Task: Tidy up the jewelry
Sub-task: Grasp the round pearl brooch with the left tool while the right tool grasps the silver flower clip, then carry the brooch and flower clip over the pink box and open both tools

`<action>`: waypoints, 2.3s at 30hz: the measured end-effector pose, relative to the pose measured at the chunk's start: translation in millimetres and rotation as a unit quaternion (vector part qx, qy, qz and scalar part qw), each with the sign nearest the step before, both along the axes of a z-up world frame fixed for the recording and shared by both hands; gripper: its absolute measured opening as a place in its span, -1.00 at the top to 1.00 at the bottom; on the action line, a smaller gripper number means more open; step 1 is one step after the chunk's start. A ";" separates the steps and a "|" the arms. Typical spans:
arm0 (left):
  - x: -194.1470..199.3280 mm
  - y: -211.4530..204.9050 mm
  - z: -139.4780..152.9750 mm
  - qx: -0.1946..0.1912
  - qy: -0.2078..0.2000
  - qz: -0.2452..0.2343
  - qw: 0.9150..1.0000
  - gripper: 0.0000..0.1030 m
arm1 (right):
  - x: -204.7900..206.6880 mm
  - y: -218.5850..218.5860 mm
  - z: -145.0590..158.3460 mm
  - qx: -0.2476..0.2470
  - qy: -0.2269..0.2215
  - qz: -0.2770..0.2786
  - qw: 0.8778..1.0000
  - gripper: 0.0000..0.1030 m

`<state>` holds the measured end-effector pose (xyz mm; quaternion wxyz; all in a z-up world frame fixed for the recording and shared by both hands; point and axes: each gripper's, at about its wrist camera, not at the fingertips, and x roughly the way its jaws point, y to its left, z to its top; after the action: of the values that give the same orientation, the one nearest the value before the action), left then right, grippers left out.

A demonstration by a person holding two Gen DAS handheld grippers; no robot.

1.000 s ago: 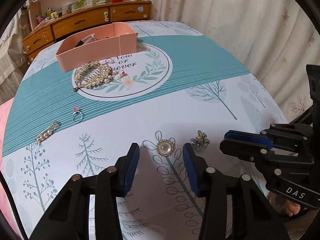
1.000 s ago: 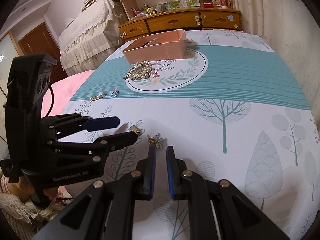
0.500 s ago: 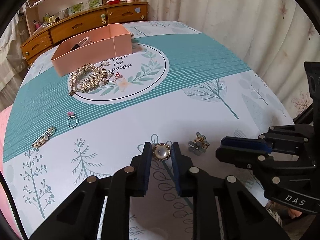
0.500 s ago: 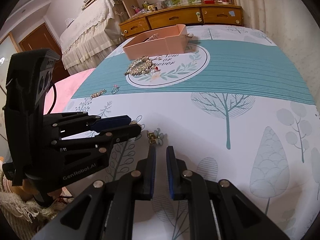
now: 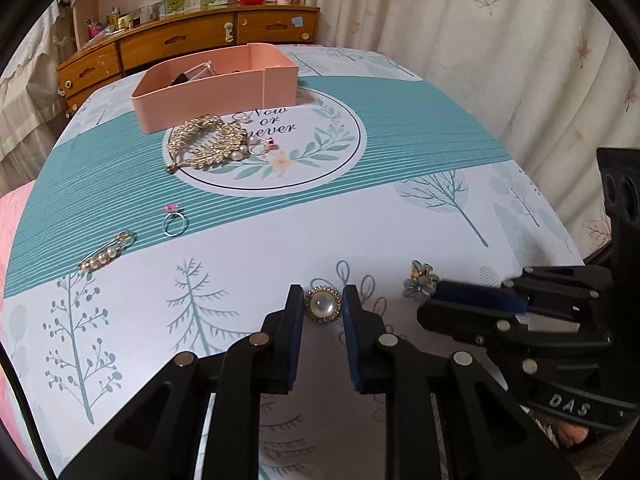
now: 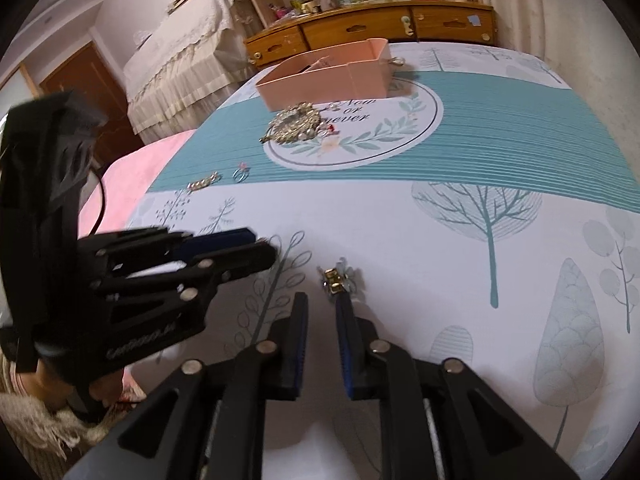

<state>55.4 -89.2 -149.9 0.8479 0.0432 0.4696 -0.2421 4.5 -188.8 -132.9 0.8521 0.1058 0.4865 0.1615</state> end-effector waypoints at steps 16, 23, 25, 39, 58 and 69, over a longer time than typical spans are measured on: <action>3.0 16.8 -1.1 -0.024 0.012 0.016 1.000 0.66 | 16.9 16.4 1.3 -0.032 -0.018 -0.025 0.999 0.41; 2.9 19.4 2.3 -0.027 0.008 0.018 0.999 0.66 | 18.1 17.7 0.4 -0.037 -0.023 -0.021 0.999 0.61; 2.8 19.9 3.8 -0.028 0.006 0.019 0.999 0.66 | 16.8 19.1 0.8 -0.041 -0.025 -0.017 0.999 0.62; 42.7 32.0 69.3 -0.052 0.001 0.016 0.999 0.66 | 78.4 1.0 89.6 0.027 -0.055 0.004 0.998 0.62; 225.9 21.2 139.8 0.015 -0.020 0.062 0.998 0.66 | 269.2 -4.2 129.9 0.051 -0.036 -0.049 0.997 0.62; 264.9 20.2 47.7 0.052 0.056 0.089 0.993 0.54 | 298.3 -12.5 37.8 0.073 0.078 -0.064 0.992 0.60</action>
<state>320.3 -69.0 -102.2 0.8353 0.0317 0.5301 -0.1426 302.8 -201.3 -95.2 0.8101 0.2110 0.5307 0.1329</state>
